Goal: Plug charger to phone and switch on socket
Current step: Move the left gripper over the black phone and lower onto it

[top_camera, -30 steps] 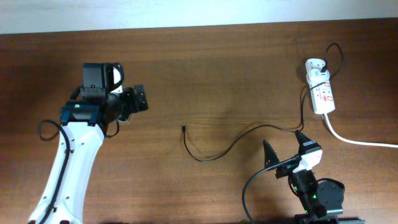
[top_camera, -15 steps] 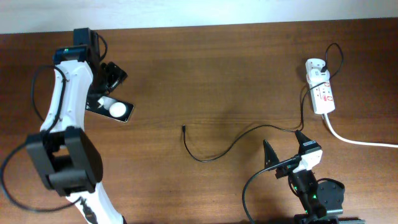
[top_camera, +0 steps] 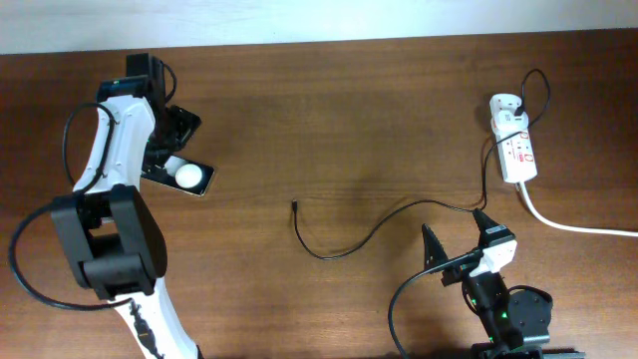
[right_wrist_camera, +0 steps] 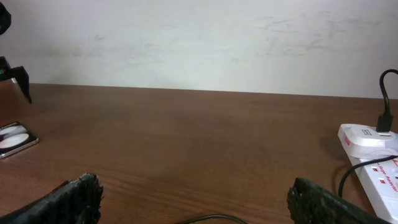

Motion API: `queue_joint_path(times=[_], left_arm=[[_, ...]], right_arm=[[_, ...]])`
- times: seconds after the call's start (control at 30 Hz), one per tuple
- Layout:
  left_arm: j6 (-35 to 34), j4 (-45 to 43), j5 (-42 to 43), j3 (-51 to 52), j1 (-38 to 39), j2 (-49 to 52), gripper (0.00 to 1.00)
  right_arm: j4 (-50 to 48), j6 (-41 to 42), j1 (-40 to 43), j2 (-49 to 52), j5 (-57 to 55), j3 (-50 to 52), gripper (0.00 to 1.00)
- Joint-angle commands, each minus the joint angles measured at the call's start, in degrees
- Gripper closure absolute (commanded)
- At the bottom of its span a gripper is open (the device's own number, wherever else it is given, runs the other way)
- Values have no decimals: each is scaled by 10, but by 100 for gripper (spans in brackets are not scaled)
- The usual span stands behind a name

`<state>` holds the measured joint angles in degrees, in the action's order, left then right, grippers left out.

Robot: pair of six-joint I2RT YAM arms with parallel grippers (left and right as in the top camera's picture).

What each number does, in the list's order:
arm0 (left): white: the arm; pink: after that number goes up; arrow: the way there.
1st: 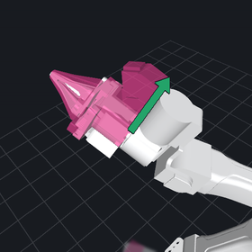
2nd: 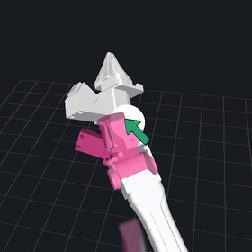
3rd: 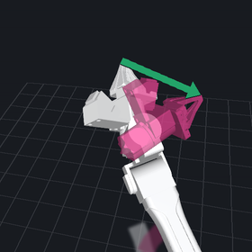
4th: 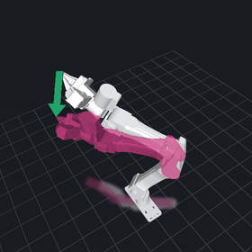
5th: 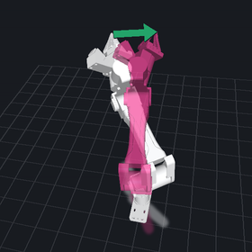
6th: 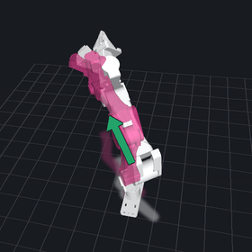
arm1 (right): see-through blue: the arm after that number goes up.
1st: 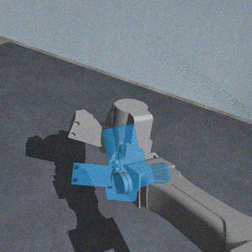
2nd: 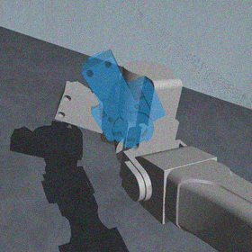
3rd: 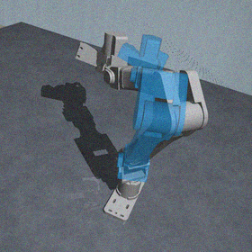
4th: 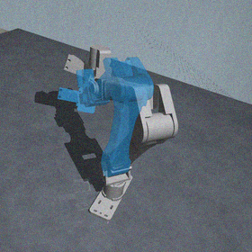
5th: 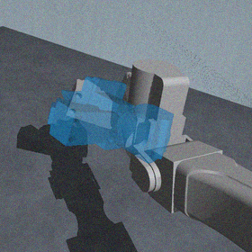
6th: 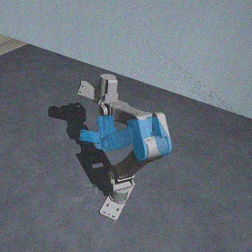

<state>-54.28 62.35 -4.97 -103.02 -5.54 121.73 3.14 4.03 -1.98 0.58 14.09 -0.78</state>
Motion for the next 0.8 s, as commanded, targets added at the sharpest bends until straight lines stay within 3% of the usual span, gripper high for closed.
queue_joint_path(times=[0.0, 0.43, 0.77], left_arm=[[-29, -2, -24, -12, -2, 21, 1], [-29, -4, -16, -10, -2, 123, 1], [-27, -1, -30, 26, -3, 135, 1]], right_arm=[[0, -2, -3, -4, 5, 5, 1], [0, -2, -3, -4, 5, 5, 1], [0, -2, -3, -4, 5, 5, 1]])
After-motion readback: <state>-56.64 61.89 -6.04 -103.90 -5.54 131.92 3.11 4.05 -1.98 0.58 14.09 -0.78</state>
